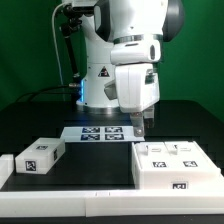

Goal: Assemble cabinet

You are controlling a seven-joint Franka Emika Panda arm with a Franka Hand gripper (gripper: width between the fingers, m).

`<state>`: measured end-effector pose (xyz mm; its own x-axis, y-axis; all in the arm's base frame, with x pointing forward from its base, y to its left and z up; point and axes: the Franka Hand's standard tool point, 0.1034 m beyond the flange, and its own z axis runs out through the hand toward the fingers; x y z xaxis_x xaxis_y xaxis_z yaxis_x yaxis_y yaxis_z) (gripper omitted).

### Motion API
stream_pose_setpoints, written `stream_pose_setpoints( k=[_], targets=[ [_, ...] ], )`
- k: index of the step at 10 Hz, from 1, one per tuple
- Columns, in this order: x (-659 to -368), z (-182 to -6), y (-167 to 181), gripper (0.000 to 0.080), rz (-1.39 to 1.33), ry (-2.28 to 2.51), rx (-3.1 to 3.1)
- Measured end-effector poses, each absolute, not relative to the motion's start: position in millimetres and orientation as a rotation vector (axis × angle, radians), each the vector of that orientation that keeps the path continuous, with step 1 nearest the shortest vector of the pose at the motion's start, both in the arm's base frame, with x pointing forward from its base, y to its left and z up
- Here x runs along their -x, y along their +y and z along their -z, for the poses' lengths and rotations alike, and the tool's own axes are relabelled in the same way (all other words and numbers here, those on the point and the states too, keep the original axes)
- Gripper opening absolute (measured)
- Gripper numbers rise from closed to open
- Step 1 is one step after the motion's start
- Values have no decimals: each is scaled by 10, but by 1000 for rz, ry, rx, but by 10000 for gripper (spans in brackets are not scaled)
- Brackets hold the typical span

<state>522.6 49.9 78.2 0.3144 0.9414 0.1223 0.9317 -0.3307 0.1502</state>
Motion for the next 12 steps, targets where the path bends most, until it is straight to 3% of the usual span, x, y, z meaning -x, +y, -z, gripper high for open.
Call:
stream_pose_setpoints(
  k=[9,12],
  targets=[
    [-5094,-727,525,797,-413,802,-3046],
    [-4904,-766,818,797,-526,359,-3145]
  ],
)
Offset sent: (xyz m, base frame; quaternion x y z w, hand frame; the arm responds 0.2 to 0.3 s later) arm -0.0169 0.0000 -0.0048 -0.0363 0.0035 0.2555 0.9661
